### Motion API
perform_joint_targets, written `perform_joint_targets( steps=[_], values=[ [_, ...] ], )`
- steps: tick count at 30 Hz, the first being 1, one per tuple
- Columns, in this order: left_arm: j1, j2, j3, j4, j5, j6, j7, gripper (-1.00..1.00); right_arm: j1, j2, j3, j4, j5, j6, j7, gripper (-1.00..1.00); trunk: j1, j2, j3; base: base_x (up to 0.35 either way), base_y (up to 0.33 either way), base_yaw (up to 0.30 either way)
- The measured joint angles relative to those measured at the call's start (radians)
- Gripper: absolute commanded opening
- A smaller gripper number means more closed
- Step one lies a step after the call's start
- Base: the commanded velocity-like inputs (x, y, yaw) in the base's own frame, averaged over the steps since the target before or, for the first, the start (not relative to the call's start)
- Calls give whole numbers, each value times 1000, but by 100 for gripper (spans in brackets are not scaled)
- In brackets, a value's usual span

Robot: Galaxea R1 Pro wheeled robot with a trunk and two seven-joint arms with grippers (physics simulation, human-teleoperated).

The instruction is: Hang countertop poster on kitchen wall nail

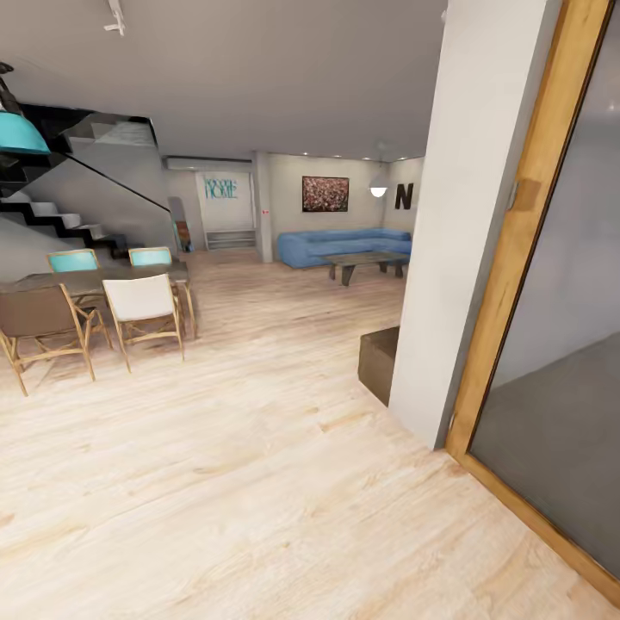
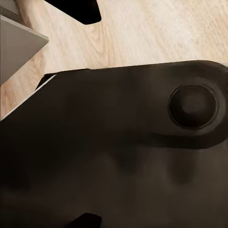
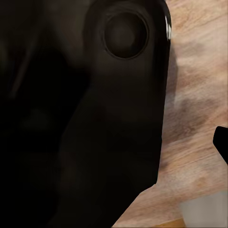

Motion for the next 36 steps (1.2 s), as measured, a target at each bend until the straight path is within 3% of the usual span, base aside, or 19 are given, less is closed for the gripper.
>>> perform_joint_targets(
  steps=[4, 23, 28, 32, 33, 34, 35, 36],
  values=[
    [12, -17, -2, -15, 1, -3, -14, 100, -2, 9, -1, 9, -1, 15, 13, 100, 0, 0, 0, 0, 0, 0],
    [12, -17, -1, -15, 1, -3, -14, 100, -3, 9, -1, 8, -1, 19, 14, 100, 0, 0, 0, 0, 0, 0],
    [40, -38, 2, -42, -6, -1, 5, 100, -31, -12, -7, -20, 2, -6, 12, 100, 0, 0, 0, 0, 0, 0],
    [63, -40, 3, -64, -7, 0, 6, 100, -54, -14, -8, -44, 3, -26, 12, 100, 0, 0, 0, 0, 0, 0],
    [129, -41, 4, -201, -7, 1, 6, 100, -78, -15, -8, -75, 3, -113, 12, 100, 0, 0, 0, 0, 0, 0],
    [133, -40, 4, -286, -8, 1, 7, 100, -80, -16, -9, -237, 3, -118, 11, 100, 0, 0, 0, 0, 0, 0],
    [134, -40, 4, -439, -8, 1, 7, 100, -81, -18, -9, -449, 3, -119, 11, 100, 0, 0, 0, 0, 0, 0],
    [134, -37, 5, -648, -8, 1, 6, 100, -82, -19, -9, -547, 3, -120, 11, 100, 0, 0, 1, 0, 0, 0]
  ],
)
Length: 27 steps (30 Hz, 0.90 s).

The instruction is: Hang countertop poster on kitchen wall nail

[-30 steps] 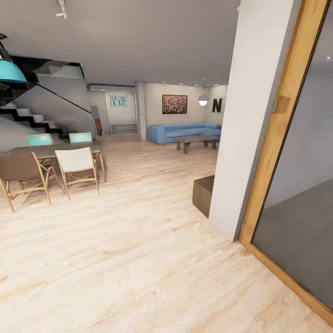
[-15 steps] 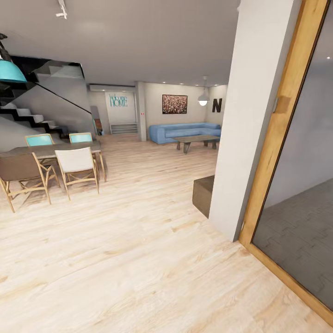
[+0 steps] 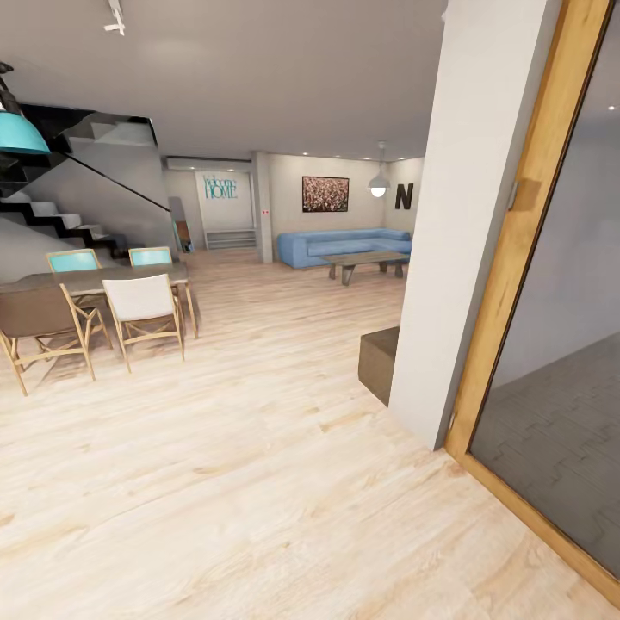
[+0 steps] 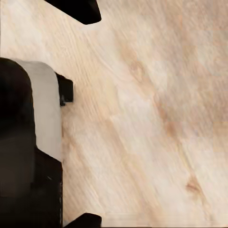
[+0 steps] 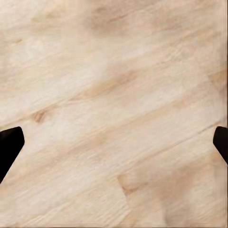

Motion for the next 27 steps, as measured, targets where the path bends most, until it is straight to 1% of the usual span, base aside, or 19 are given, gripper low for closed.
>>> perform_joint_targets(
  steps=[1, 2, 3, 5, 7, 27],
  values=[
    [0, 4, 0, -77, 0, 0, 0, 100, 0, -1, 0, 5, 0, -1, 0, 100, 0, 0, 0, 0, 0, 0],
    [2, 34, 5, -118, 2, -3, -1, 100, -1, -6, 1, -32, 0, -3, -1, 100, 0, 0, 0, 0, 0, 0],
    [2, 41, 7, -127, 3, -4, -2, 100, 0, -7, 1, -38, 0, -4, -1, 100, 0, 0, 0, 0, 0, 0],
    [2, 44, 8, -133, 3, -4, -2, 100, 0, -8, 1, -40, 0, -4, -1, 100, 0, 0, 0, 0, 0, 0],
    [3, 49, 10, -136, 4, -4, 0, 100, 4, -9, 3, -40, 2, -5, -4, 100, 0, 0, 0, 0, 0, 211],
    [3, 49, 11, -127, 6, -4, 2, 100, 4, -5, 5, -34, 4, -7, -6, 100, 0, 0, 0, 0, 0, 287]
  ],
)
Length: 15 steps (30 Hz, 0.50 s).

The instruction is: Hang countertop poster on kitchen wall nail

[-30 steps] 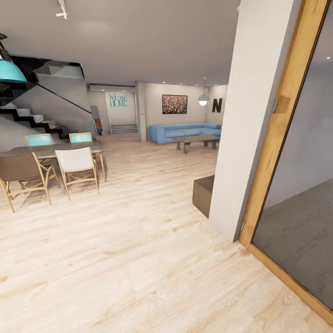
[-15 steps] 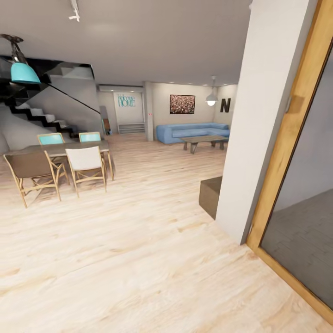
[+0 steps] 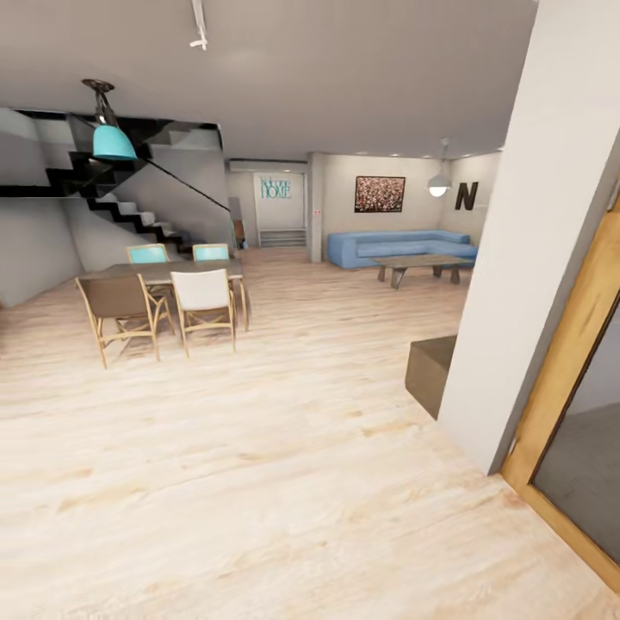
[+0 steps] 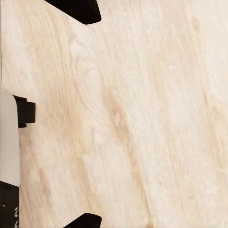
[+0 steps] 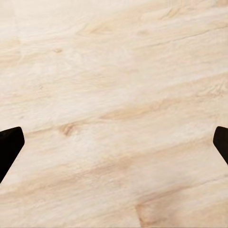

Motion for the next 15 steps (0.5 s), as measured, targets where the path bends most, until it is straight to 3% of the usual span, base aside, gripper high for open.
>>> perform_joint_targets(
  steps=[8, 15],
  values=[
    [0, 0, 0, 0, 0, 0, 0, 100, 0, 0, 1, 2, 2, 0, 0, 100, 0, 0, 0, 0, -7, 271],
    [0, 0, 0, 1, 0, 1, 1, 100, 0, -1, 2, 19, 2, 1, 1, 100, 0, 0, 0, 3, -246, 146]
  ],
)
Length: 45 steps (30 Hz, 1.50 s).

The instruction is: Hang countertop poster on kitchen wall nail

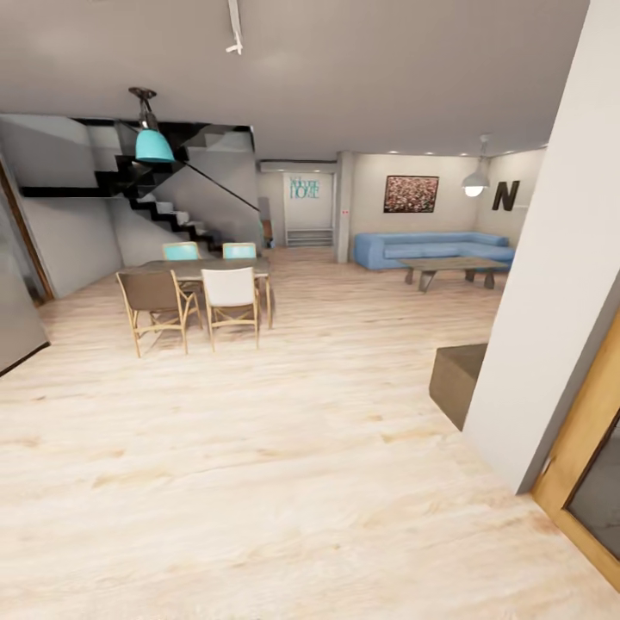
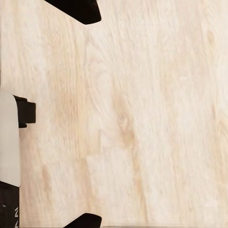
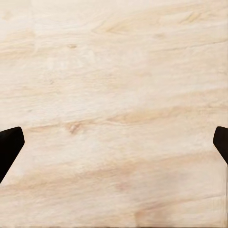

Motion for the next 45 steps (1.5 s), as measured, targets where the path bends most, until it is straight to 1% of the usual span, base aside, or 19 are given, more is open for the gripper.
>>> perform_joint_targets(
  steps=[5, 12, 45],
  values=[
    [0, 0, 0, 0, 0, 0, 0, 100, 0, 0, -2, 24, 0, 0, -1, 100, 0, 0, 0, 48, -323, 265],
    [0, 0, 0, 0, 1, 0, 0, 100, 0, 1, -1, 30, 1, -2, -1, 100, 0, 0, 0, 58, -259, 287],
    [1, 0, 1, 1, 1, -1, 0, 100, 0, 4, 1, 32, 3, -2, -2, 100, 0, 0, 0, 2, -9, 289]
  ],
)
